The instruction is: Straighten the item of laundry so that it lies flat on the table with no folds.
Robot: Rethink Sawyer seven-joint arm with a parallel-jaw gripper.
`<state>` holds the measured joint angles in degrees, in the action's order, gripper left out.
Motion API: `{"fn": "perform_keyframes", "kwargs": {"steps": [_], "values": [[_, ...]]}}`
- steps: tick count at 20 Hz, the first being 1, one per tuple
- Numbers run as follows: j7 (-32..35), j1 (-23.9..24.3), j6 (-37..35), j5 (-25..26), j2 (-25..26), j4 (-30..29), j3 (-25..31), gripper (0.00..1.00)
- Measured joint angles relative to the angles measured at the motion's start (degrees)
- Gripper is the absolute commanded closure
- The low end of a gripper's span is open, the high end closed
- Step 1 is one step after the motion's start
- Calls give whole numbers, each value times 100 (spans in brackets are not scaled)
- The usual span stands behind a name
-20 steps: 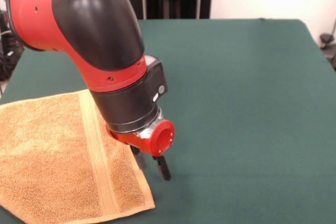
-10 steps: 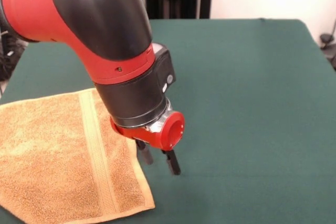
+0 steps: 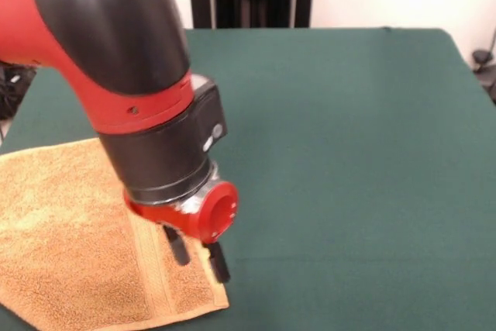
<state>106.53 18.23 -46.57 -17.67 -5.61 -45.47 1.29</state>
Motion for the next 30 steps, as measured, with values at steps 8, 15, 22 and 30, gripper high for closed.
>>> {"fn": "perform_keyframes", "kwargs": {"steps": [8,15,22,30], "values": [[1,148,28,13,583,554,-61,0],[1,19,190,25,676,730,-195,0],[30,-92,195,24,790,957,-349,0],[39,-161,719,6,701,723,-373,0]]}}
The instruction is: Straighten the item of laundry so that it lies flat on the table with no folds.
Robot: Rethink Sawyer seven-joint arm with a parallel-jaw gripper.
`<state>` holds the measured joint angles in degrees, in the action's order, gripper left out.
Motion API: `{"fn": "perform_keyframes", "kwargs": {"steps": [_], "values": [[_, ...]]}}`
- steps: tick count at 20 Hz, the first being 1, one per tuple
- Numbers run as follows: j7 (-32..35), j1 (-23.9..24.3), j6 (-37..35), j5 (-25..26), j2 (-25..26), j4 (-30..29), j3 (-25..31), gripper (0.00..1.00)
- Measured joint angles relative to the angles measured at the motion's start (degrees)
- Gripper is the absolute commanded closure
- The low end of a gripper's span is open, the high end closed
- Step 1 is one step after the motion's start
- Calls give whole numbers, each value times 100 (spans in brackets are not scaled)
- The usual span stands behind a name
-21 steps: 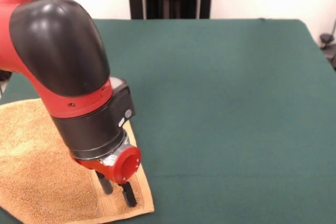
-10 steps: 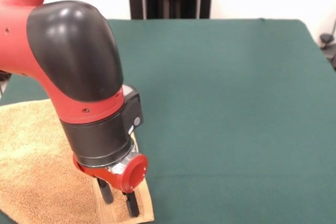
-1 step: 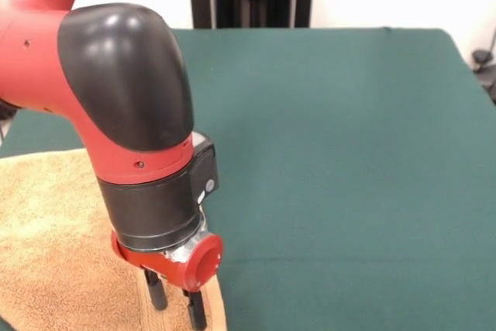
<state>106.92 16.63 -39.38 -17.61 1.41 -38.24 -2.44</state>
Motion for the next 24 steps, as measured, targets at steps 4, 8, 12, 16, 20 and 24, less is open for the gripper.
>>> {"fn": "perform_keyframes", "kwargs": {"steps": [4,8,12,16,20,24], "values": [[11,-3,484,-5,-207,-457,47,0],[11,22,1439,-1,-576,-1319,193,0],[11,56,2172,5,-843,-1973,335,0],[11,86,2881,42,-1115,-2661,467,0],[11,204,3617,265,-1442,-3472,718,0],[11,392,4034,447,-1624,-3994,952,0]]}}
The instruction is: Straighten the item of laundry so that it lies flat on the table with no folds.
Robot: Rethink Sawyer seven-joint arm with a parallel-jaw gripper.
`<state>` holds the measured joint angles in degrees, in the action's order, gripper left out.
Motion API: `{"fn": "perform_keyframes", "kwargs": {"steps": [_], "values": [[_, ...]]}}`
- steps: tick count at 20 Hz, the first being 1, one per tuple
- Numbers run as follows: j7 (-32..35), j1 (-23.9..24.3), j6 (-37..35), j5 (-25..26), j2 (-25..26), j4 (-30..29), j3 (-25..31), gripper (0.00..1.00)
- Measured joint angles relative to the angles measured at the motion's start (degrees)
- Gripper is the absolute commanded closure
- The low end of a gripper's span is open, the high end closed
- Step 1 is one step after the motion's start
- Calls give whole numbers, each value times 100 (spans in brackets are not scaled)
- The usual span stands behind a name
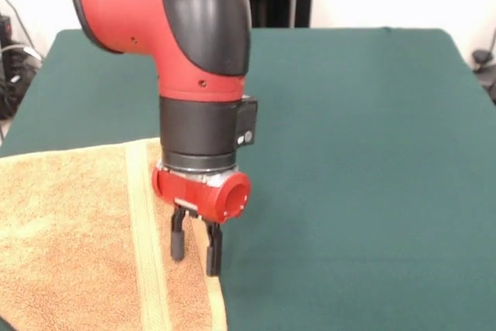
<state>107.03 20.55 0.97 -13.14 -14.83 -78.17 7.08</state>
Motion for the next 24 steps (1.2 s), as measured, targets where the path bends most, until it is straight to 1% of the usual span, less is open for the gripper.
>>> {"fn": "perform_keyframes", "kwargs": {"steps": [6,12,15,19,24], "values": [[0,127,269,19,-150,-457,155,0],[1,37,283,-119,-314,-764,152,0],[2,-126,282,-307,-396,-876,125,0],[69,-553,282,-790,-529,-995,-1,0],[95,-800,276,-933,-600,-984,-47,0]]}}
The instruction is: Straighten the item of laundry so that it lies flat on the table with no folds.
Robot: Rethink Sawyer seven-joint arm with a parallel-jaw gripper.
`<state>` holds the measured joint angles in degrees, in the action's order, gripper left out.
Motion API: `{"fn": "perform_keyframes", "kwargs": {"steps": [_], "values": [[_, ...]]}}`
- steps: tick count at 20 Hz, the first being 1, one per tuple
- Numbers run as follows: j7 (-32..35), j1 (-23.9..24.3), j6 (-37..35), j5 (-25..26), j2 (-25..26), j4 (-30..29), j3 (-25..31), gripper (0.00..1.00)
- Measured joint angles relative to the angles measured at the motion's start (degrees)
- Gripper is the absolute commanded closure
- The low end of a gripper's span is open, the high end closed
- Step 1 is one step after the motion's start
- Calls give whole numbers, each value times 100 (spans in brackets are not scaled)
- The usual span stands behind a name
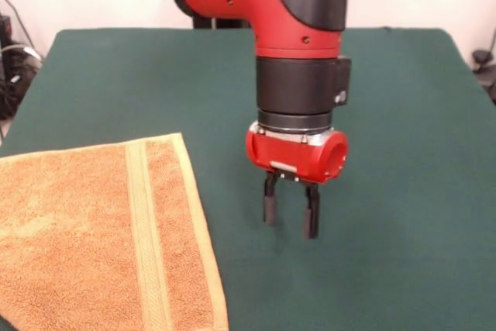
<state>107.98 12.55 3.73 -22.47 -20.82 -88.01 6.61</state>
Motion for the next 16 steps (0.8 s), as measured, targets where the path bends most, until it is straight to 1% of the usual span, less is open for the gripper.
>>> {"fn": "perform_keyframes", "kwargs": {"steps": [2,4,5,7,8,10,11,13,14,15,16], "values": [[0,-6,-56,-2,19,66,-28,0],[0,4,-275,-1,93,251,-123,0],[0,12,-442,5,143,380,-183,0],[0,48,-1036,51,332,844,-374,0],[0,93,-1599,125,529,1303,-524,0],[0,163,-2337,241,815,1936,-703,0],[0,245,-3014,337,1121,2564,-844,0],[2,383,-3987,404,1567,3501,-990,0],[2,413,-4286,424,1677,3787,-1020,0],[1,457,-4773,431,1867,4261,-1078,0],[1,537,-5535,443,2228,5068,-1221,0]]}}
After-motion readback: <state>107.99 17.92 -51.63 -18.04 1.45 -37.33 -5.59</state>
